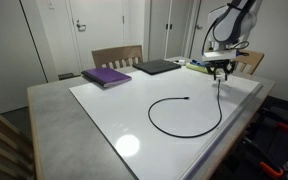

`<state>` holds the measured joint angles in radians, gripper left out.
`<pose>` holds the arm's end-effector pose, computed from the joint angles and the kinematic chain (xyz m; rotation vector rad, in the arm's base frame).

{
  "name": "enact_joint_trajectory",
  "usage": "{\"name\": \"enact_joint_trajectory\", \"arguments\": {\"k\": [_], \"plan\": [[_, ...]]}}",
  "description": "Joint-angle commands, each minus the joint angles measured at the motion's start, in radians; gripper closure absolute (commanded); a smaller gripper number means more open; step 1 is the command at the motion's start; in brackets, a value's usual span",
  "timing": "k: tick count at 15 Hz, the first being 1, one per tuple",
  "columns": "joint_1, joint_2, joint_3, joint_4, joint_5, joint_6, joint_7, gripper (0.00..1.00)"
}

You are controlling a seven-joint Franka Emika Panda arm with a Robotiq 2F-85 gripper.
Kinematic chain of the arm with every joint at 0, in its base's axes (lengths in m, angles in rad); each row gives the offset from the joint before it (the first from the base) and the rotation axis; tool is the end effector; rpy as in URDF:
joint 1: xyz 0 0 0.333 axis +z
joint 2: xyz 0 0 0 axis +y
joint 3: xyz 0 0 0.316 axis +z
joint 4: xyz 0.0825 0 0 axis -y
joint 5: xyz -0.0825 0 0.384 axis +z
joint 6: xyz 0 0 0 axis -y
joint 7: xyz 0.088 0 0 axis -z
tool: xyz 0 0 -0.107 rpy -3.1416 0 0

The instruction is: Place the charger straight across the board

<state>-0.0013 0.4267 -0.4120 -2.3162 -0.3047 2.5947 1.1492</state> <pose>0.4626 -0.2091 0.1630 2.2605 -1.6606 -0.0169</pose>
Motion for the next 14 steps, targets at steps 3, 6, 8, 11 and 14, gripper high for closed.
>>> {"name": "enact_joint_trajectory", "arguments": {"k": [3,6,8,11,14], "plan": [[0.007,-0.017,-0.011,-0.004,-0.031,-0.009,-0.011,0.08],[0.028,-0.025,-0.022,0.016,-0.084,-0.042,-0.012,0.00],[0.044,-0.040,-0.010,0.032,-0.141,-0.070,-0.052,0.00],[0.066,-0.060,0.029,0.063,-0.205,-0.161,-0.128,0.00],[0.080,-0.068,0.098,0.103,-0.222,-0.225,-0.213,0.00]]}}
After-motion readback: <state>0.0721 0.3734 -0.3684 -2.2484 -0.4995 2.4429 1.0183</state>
